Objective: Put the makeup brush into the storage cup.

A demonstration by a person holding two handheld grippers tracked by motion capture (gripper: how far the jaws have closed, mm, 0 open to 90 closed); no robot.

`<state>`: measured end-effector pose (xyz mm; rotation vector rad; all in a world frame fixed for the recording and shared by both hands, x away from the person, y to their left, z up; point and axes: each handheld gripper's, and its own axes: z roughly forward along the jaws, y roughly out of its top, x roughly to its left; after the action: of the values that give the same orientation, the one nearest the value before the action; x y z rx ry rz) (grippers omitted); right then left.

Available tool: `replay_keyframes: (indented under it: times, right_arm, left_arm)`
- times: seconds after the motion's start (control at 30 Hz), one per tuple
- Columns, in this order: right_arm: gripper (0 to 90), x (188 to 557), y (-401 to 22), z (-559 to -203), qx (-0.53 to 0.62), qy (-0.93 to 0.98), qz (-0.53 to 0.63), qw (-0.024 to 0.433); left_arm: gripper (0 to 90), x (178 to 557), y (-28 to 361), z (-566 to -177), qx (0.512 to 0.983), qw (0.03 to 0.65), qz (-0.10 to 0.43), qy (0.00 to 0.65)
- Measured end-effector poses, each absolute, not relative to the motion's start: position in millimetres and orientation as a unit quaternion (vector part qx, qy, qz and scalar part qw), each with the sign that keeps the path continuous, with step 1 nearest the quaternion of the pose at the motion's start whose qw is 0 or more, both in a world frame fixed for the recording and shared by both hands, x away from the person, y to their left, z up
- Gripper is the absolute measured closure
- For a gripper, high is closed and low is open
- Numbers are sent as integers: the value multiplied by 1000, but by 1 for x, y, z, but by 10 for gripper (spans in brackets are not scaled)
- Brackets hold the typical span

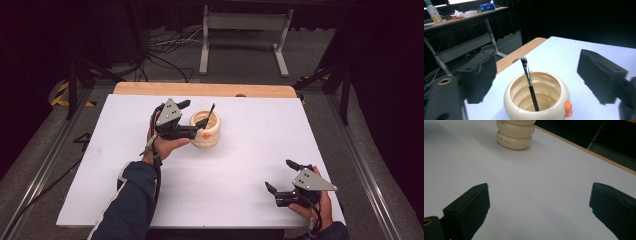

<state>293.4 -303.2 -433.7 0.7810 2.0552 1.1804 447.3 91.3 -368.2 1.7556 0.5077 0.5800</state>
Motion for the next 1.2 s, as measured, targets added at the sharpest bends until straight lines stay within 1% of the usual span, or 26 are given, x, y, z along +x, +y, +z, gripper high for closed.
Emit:
replay_keyframes:
  times: [0.13, 0.17, 0.27, 0.3, 0.5, 0.77, 0.87, 1.2]
  right_arm:
    - [34, 293, -304, -433, 297, 781, 448, 318]
    - [34, 293, -304, -433, 297, 781, 448, 318]
    - [35, 293, -303, -433, 297, 781, 448, 318]
    - [35, 293, -303, -433, 297, 781, 448, 318]
    - [35, 293, -302, -434, 297, 783, 447, 316]
    - [35, 293, -302, -434, 295, 782, 448, 317]
    - [35, 293, -303, -433, 296, 781, 450, 317]
    - [35, 293, -301, -434, 293, 783, 447, 319]
  left_arm:
    - [89, 445, 94, -367, 750, 575, 246, 215]
    - [89, 445, 95, -366, 753, 570, 249, 214]
    - [42, 444, 96, -367, 763, 557, 253, 211]
    - [36, 442, 98, -368, 766, 555, 246, 209]
    - [41, 438, 100, -368, 767, 552, 253, 206]
    - [42, 432, 104, -365, 778, 542, 258, 187]
    - [41, 431, 106, -365, 774, 547, 255, 192]
    - [34, 425, 117, -365, 784, 525, 271, 189]
